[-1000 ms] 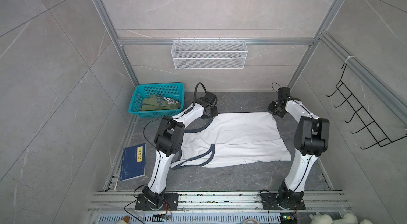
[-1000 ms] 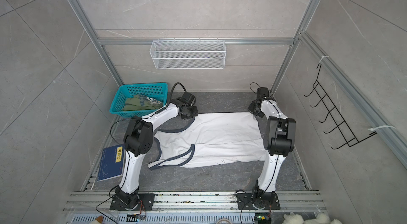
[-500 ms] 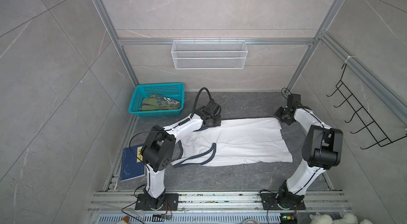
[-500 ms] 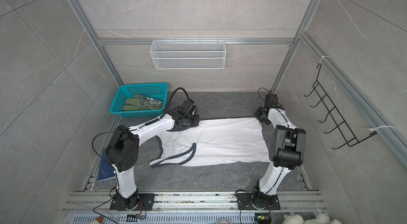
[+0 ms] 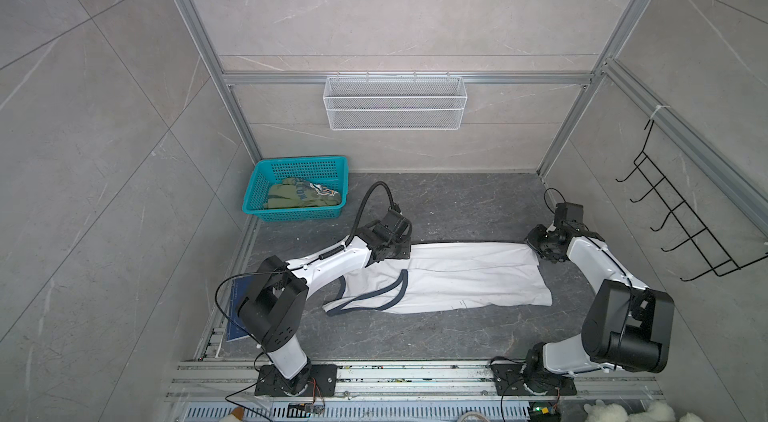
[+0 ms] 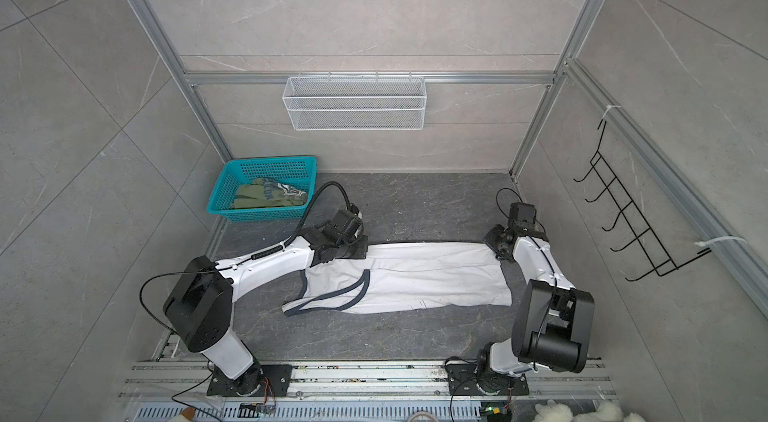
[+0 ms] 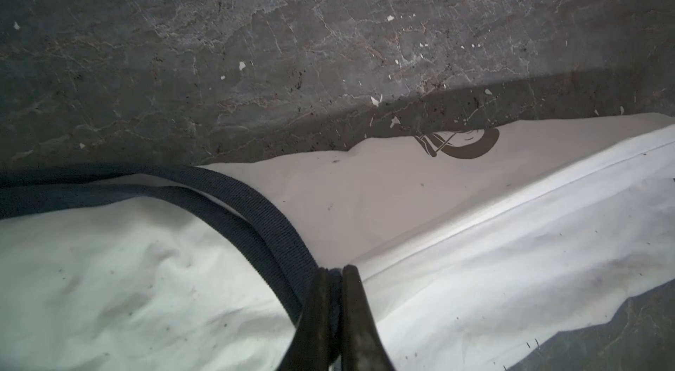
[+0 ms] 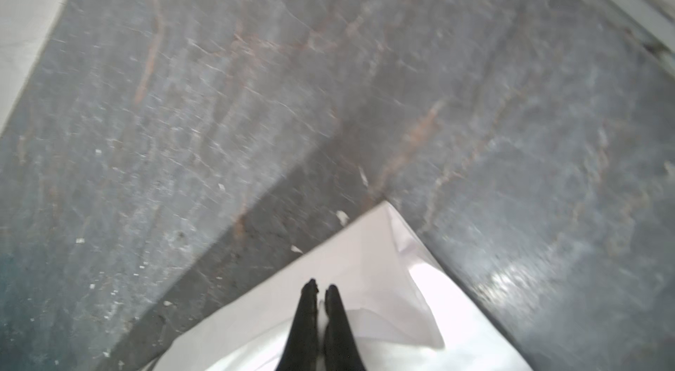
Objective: Fold and stack the tank tops
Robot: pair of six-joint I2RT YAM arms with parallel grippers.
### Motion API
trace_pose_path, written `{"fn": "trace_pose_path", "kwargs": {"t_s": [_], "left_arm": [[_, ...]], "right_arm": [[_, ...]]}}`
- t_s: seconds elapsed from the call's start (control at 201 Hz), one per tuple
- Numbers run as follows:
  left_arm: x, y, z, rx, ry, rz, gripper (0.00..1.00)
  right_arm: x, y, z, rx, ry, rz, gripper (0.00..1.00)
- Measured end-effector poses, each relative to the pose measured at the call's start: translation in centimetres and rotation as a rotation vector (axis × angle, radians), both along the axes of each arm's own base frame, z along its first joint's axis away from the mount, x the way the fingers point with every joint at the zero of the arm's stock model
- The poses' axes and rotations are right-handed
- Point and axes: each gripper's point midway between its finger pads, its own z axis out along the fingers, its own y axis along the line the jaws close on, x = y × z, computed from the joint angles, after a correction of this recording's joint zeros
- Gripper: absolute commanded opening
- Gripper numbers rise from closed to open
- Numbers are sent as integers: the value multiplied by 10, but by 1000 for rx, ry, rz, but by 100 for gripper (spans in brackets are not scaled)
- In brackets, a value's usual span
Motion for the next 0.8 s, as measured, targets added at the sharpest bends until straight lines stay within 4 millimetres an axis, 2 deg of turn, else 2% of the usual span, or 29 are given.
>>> {"fn": "trace_pose_path", "kwargs": {"t_s": [0.129, 0.294, 0.408, 0.453, 0.507, 0.567, 0.662, 0.726, 0.796], "left_arm": [[-21, -8, -3, -8, 12, -26, 0], [-37, -11, -16, 6, 41, -35, 0], [-43, -8, -24, 21, 51, -17, 0], [-45, -5, -28, 30, 57, -10, 3], [-47, -1, -33, 41, 65, 1, 9], [-49, 3, -38, 51, 74, 9, 16], [-54, 5, -44, 57, 90, 14, 25], [-59, 4, -47, 61, 98, 8, 31], [-64, 3, -49, 66, 106, 1, 41]], "right_arm": [[-13, -8, -6, 9, 13, -41, 5], [-7, -9, -2, 22, -24, -49, 6], [-9, -7, -8, 35, -21, -56, 7], [-12, -5, -12, 43, -14, -57, 10], [-17, -3, -18, 55, -3, -67, 20], [-25, -3, -25, 66, 14, -86, 22], [-36, -7, -32, 72, 32, -119, 31], [-38, -11, -31, 71, 28, -139, 39], [-37, -13, -23, 62, 5, -150, 46]]}}
